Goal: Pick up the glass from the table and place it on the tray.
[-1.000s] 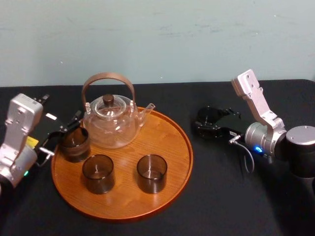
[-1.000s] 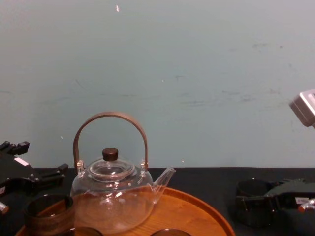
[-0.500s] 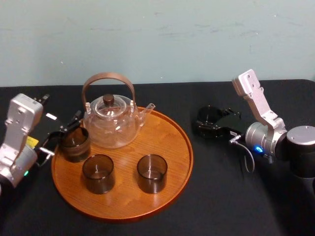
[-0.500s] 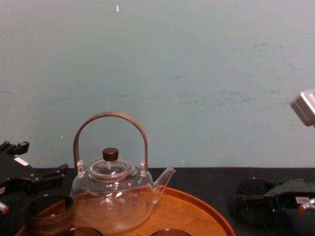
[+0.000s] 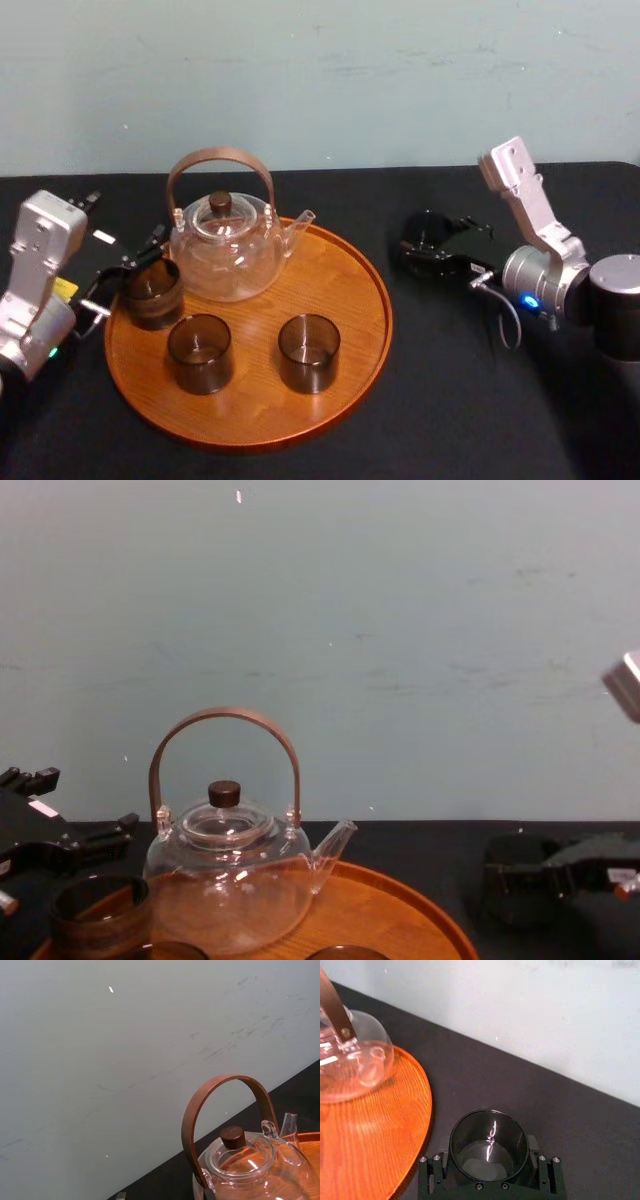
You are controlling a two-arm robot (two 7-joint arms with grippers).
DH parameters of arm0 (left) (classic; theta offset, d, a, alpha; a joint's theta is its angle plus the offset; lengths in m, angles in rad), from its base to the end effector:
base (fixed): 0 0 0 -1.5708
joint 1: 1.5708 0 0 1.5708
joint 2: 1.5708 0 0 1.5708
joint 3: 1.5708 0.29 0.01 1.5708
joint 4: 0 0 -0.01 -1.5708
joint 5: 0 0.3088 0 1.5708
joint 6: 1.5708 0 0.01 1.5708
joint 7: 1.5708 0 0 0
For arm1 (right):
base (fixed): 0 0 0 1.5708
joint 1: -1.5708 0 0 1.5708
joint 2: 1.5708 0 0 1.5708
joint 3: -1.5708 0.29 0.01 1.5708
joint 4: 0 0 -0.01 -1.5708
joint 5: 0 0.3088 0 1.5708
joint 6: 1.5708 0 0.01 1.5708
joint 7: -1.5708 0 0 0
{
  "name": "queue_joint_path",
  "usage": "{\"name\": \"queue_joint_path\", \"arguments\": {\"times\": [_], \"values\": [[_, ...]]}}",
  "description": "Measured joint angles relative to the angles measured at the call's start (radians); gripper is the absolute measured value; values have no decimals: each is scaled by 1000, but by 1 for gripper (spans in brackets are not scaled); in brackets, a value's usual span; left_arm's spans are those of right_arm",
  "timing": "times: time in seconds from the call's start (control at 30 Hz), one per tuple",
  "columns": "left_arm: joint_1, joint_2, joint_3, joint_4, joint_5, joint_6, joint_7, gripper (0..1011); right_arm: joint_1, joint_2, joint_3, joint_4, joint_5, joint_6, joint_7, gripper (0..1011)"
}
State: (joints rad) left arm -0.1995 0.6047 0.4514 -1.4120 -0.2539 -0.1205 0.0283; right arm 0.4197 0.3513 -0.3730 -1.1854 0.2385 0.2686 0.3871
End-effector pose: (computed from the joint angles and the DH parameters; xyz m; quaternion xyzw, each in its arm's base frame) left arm 0.3581 0.0827 -0.3023 0.1415 -0.1325 0.5799 0.7913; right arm 0.4319 -0.0417 -0.2820 -0.1927 0.0629 -0.4762 0.8556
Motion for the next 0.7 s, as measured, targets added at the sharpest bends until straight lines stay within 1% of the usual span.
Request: {"name": "queue_joint_path", "arguments": {"times": [0.17, 0.2, 0.37, 0.5, 0.53, 0.63, 0.7], "values": [[0, 0, 0, 0, 0, 0, 0, 1001, -19, 20, 17, -61, 13, 6, 14, 904], [0, 0, 0, 0, 0, 0, 0, 1001, -25, 29, 22, -86, 18, 7, 20, 904], [0, 0, 0, 0, 0, 0, 0, 1001, -41, 58, 24, -156, 28, 8, 45, 904], [0, 0, 0, 0, 0, 0, 0, 1001, -49, 83, 7, -198, 33, -1, 79, 904], [0, 0, 0, 0, 0, 0, 0, 1002, -50, 92, -4, -209, 35, -8, 96, 904], [0, 0, 0, 0, 0, 0, 0, 1001, -50, 102, -21, -219, 38, -19, 120, 904], [0, 0, 0, 0, 0, 0, 0, 1001, -44, 109, -42, -223, 40, -32, 146, 905]]}}
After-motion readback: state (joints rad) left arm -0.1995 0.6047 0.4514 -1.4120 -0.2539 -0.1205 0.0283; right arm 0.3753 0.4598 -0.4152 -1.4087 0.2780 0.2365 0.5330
